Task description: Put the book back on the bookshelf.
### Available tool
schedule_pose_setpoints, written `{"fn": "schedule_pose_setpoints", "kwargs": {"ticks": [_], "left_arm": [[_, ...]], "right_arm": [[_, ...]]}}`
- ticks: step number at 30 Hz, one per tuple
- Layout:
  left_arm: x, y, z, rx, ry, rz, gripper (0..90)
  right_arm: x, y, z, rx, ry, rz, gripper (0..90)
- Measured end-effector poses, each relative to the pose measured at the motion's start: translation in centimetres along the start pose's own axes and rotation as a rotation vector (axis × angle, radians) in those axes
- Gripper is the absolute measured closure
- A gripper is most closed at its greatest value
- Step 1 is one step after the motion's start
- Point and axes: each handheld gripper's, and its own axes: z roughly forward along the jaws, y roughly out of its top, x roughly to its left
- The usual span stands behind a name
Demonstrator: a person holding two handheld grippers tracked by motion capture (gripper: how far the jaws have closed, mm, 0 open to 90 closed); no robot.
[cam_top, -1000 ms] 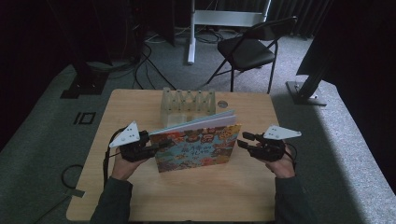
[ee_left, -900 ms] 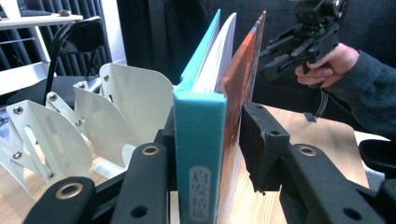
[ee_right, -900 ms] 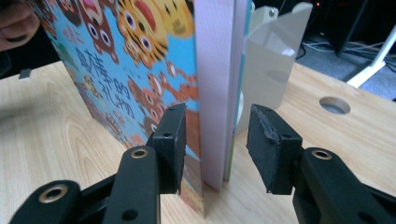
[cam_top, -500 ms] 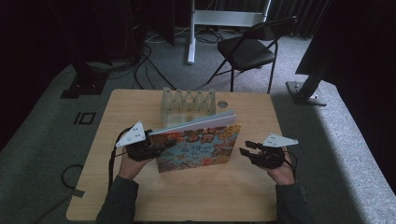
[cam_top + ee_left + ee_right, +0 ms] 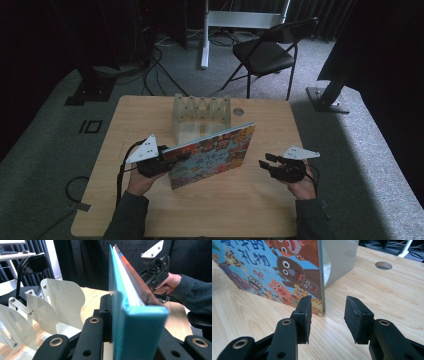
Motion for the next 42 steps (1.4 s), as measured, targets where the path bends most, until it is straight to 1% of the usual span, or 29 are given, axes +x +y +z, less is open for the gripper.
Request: {"fn": "schedule_pose_setpoints", "kwargs": {"ticks": [3,7,9,14,19,23,26,36,42], "left_arm": [[-0.4,-0.1,0.1,-0.014,0.013,-0.014,80.3],[-0.7,-0.2,0.2,-0.021,0.021,-0.013,80.3],[-0.8,-0.2,0.2,-0.026,0.022,-0.013,80.0],[-0.5,-0.5,0.5,-0.047,0.01,-0.032,77.9],[-0.7,-0.4,1.2,-0.048,0.006,-0.025,74.5],[-0.8,-0.5,1.5,-0.049,0.001,-0.021,74.5],[-0.9,-0.5,1.6,-0.052,0.007,-0.013,74.5],[-0.9,-0.4,1.7,-0.081,0.004,-0.011,74.5],[-0.9,-0.4,1.7,-0.105,-0.006,-0.015,74.5]], "right_arm": [[-0.1,-0.2,0.1,0.005,-0.012,0.005,57.0],[-0.4,-0.5,0.2,0.01,-0.027,0.014,57.0],[-0.6,-0.6,0.3,0.013,-0.033,0.019,56.9],[-0.8,-1.0,0.6,0.026,-0.04,0.028,56.6],[-1.1,-1.4,0.7,0.038,-0.051,0.038,56.2],[-1.3,-1.8,0.8,0.046,-0.061,0.046,55.5],[-1.6,-2.2,0.8,0.054,-0.076,0.053,54.9],[-2.2,-3.1,1.5,0.095,-0.118,0.064,53.1],[-2.6,-3.7,1.9,0.118,-0.143,0.072,52.5]]}}
